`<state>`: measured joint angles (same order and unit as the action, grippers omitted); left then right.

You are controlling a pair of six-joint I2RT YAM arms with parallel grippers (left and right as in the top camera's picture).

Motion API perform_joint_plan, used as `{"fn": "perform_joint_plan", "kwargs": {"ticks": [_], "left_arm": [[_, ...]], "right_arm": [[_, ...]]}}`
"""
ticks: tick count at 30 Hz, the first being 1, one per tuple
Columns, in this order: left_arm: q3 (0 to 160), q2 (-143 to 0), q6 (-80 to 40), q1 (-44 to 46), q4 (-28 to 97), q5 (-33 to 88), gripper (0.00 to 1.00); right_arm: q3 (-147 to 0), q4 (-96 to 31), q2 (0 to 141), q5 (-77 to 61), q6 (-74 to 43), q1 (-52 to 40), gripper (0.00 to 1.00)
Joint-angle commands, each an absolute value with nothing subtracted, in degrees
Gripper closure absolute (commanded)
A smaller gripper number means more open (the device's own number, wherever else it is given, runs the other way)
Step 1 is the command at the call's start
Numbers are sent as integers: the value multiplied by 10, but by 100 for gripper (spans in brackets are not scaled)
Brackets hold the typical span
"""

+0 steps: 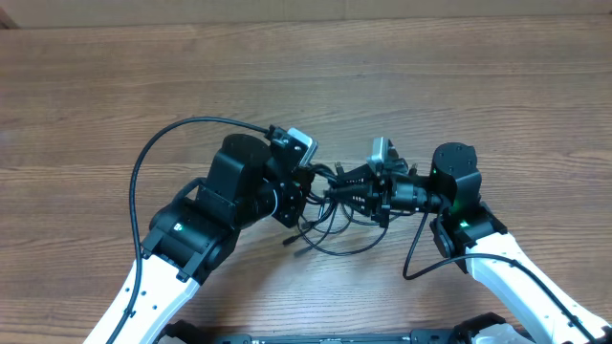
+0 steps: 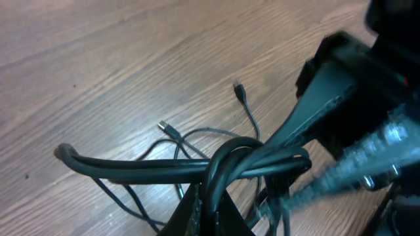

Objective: Untangle cables

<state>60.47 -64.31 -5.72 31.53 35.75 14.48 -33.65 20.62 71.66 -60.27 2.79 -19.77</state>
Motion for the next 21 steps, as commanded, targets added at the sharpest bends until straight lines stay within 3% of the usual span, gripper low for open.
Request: {"fn": "perform_joint_plan", "kwargs": {"ticks": [1,4,7,8,9,10,21], "left_arm": [[610,-645,-64,315,351,151,96],[610,-645,-64,315,351,150,96],[610,-645,-64,315,354,150,96],[610,-645,-64,315,357,149,96],[610,-645,-64,315,361,145,96],[610,-645,-63,315,364,144,96],[610,-645,-57,315,380,147,96]], "right_arm": [[-342,206,715,-631,33,-206,68],[-342,206,715,-630,33,-206,58],[-342,205,715,-630,33,-206,41],[-342,205,715,-630,33,-206,30],[-342,205,715,-630,33,-206,12],[-342,205,715,-630,33,-206,0],[-342,189,715,-642,29,-206,0]]}}
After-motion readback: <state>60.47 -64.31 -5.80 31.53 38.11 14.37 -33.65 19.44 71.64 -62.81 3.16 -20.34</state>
